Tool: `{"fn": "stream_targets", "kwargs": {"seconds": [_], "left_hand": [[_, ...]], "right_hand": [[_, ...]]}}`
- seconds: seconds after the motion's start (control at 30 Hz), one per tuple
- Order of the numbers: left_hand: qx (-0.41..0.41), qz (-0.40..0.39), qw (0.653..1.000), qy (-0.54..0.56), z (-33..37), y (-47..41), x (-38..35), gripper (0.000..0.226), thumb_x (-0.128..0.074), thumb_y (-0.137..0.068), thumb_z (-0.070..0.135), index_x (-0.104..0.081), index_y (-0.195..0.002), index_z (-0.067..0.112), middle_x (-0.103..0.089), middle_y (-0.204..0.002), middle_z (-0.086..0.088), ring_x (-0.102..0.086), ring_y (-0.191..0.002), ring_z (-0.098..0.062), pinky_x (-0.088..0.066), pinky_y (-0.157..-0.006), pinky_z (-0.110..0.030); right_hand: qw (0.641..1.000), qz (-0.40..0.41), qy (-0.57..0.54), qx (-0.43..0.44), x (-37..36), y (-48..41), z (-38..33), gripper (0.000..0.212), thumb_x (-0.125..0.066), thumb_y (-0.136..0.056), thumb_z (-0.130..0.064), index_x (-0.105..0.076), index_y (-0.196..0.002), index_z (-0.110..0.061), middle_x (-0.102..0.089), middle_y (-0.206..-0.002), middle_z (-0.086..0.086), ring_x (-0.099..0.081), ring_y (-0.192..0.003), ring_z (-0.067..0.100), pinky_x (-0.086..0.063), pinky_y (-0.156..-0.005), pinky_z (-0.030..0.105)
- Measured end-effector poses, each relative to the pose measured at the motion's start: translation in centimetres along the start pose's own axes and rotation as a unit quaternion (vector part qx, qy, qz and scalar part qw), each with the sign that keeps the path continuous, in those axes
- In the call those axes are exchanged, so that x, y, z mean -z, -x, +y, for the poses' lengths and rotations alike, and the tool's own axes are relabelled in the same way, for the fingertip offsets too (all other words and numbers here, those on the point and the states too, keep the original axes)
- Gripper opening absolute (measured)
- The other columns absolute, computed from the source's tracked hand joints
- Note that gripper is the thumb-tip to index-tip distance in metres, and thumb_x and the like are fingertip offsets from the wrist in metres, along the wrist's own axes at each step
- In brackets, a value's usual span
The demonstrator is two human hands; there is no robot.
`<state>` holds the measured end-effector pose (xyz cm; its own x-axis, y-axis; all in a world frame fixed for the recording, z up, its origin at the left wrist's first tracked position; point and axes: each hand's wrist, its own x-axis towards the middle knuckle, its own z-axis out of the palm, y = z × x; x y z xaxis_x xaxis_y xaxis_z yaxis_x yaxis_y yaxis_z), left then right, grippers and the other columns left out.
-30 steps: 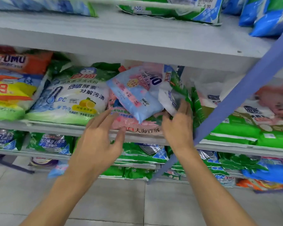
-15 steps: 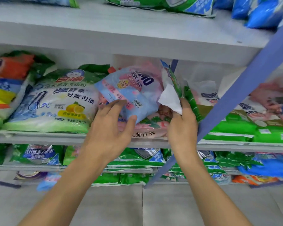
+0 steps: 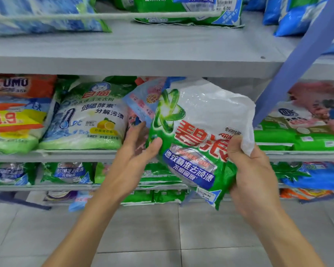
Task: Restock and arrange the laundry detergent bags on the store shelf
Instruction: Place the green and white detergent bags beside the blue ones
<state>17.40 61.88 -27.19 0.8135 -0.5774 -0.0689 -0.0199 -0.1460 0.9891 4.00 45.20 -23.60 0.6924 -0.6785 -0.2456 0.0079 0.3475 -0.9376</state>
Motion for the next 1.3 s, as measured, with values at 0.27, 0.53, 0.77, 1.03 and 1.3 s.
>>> {"fn": "stream_targets", "kwargs": {"seconds": [0.27,0.53,0.77,1.03,1.3], "left_hand": [[0.109,-0.077,0.986,0.099,2.7,4.4,-1.3,0.046,-0.083,-0.07,0.043,-0.076,-0.113,0.03,-0.077,-0.115,-0.002,-0.073,-0.108,-0.026,-0.055,-0.098,-0.05],[0.134,-0.123,0.982,0.054,8.6,9.4,-8.6,0.033,-0.081,-0.069,0.021,-0.076,-0.101,0.019,-0.08,-0.096,0.005,-0.077,-0.086,-0.012,-0.057,-0.069,-0.017],[0.071,-0.097,0.993,0.019,13.6,12.3,-19.6,0.026,-0.076,-0.078,0.036,-0.075,-0.098,0.02,-0.08,-0.091,0.007,-0.076,-0.084,-0.01,-0.059,-0.076,-0.026],[0.015,-0.057,0.995,-0.087,19.5,13.9,-31.8,0.062,-0.049,-0.083,0.074,-0.061,-0.088,0.014,-0.06,-0.066,0.011,-0.052,-0.062,-0.01,-0.036,-0.061,-0.03],[0.052,-0.084,0.995,-0.029,22.8,13.4,-39.4,0.106,-0.048,-0.07,0.094,-0.05,-0.148,0.021,-0.048,-0.152,0.006,-0.047,-0.133,-0.015,-0.031,-0.114,-0.043]], "right_hand": [[0.992,-0.002,-0.064,-0.111,3.1,3.0,-2.1,0.026,-0.063,-0.095,-0.03,-0.068,-0.115,-0.013,-0.079,-0.102,0.012,-0.078,-0.085,0.028,-0.065,-0.072,0.046],[0.986,0.018,-0.087,-0.144,11.1,6.2,-5.3,0.044,-0.062,-0.095,-0.044,-0.068,-0.123,-0.011,-0.076,-0.115,0.016,-0.075,-0.102,0.034,-0.062,-0.083,0.049],[0.995,0.017,0.005,-0.095,21.7,10.8,-9.7,0.056,-0.083,-0.066,-0.024,-0.069,-0.119,-0.009,-0.079,-0.107,0.013,-0.077,-0.092,0.029,-0.064,-0.079,0.039],[0.994,0.016,0.108,0.026,32.6,14.6,-17.2,0.036,-0.087,-0.071,-0.016,-0.072,-0.103,-0.02,-0.08,-0.091,-0.011,-0.076,-0.083,0.005,-0.056,-0.068,0.014],[0.994,0.041,0.073,0.076,39.7,14.0,-20.2,0.024,-0.08,-0.081,-0.005,-0.077,-0.103,-0.015,-0.08,-0.1,0.002,-0.077,-0.093,0.017,-0.06,-0.084,0.028]]}}
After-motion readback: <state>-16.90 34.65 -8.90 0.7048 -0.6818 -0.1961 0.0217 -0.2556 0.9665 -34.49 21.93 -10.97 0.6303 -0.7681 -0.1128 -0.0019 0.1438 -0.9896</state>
